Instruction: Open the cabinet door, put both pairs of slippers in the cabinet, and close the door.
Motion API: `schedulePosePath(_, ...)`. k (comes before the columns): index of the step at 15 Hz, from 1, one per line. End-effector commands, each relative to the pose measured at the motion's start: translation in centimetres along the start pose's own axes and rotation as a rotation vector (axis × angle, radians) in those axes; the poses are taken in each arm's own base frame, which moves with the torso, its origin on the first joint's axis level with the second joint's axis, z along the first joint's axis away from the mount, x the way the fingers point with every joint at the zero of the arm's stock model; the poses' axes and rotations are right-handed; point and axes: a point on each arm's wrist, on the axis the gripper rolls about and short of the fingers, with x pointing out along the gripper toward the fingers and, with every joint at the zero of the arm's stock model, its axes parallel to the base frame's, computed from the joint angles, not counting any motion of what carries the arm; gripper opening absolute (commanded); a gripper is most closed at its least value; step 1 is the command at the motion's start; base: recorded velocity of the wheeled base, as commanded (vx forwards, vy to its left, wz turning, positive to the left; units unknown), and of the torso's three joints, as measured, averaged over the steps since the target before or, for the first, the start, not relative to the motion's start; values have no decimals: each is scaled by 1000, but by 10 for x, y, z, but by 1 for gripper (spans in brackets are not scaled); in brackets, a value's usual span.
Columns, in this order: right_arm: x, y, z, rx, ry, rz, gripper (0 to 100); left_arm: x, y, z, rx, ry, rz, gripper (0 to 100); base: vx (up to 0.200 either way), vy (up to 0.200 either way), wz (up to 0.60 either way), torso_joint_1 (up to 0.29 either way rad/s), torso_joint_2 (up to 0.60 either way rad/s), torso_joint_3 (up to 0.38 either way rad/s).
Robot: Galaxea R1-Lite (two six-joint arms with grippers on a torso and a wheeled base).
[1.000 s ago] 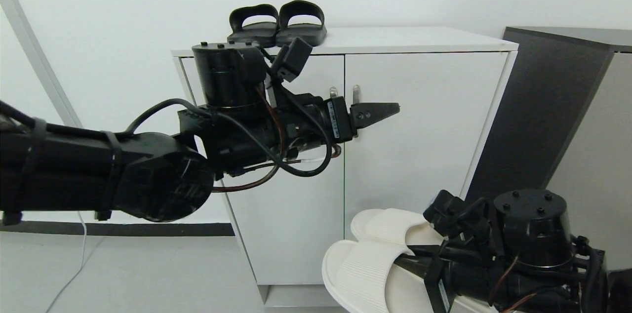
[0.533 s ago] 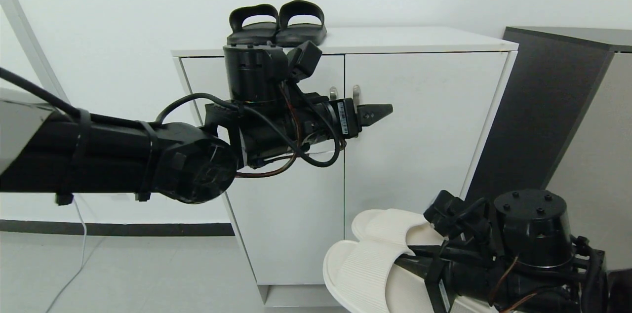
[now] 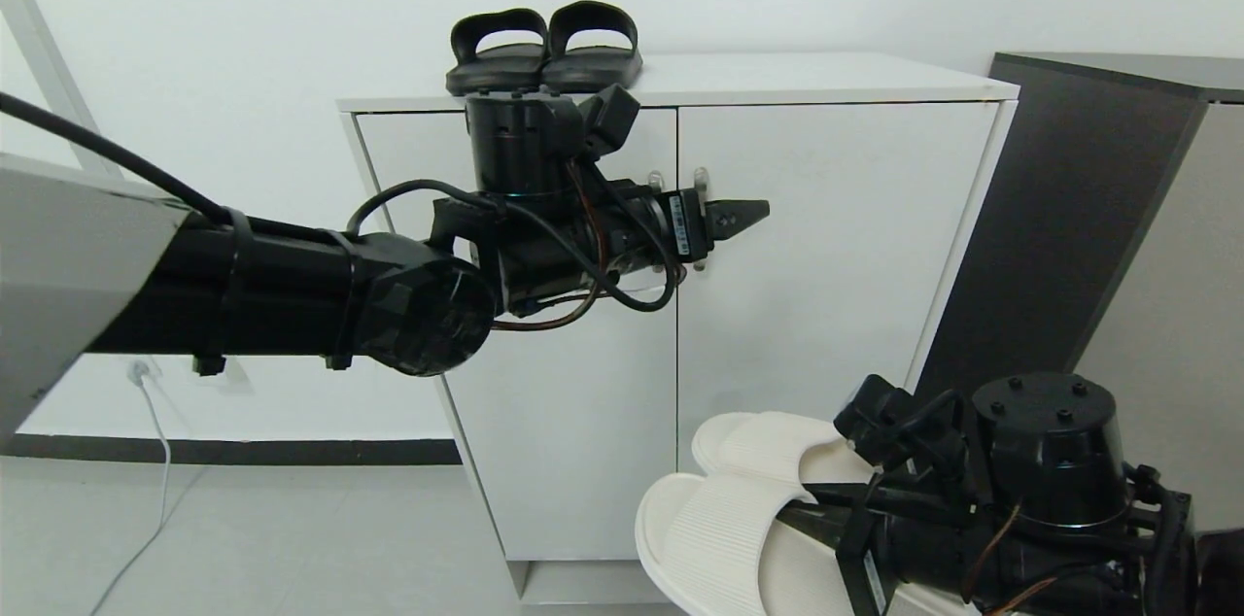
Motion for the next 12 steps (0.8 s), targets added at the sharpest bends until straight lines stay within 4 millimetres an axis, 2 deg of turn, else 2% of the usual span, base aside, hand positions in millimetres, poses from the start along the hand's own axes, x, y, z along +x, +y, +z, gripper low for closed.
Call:
schedulePosePath(1, 1, 0, 0, -1, 1, 2, 0, 8, 3, 0, -3, 8, 5, 100, 0, 0, 0, 0, 0, 0)
schedulePosePath(9, 0, 1, -2, 0, 7, 6, 0, 25, 8, -5, -6, 16, -15, 100, 0, 0, 0, 0, 0, 0)
schedulePosePath(10, 0, 1, -2, 0, 7, 7, 0, 25, 8, -5, -6, 14, -15, 0, 0, 0, 0, 0, 0, 0)
schedulePosePath(12, 0, 1, -4, 1, 13, 9, 0, 23, 7, -3, -30, 9, -22, 0, 0, 0, 0, 0, 0, 0)
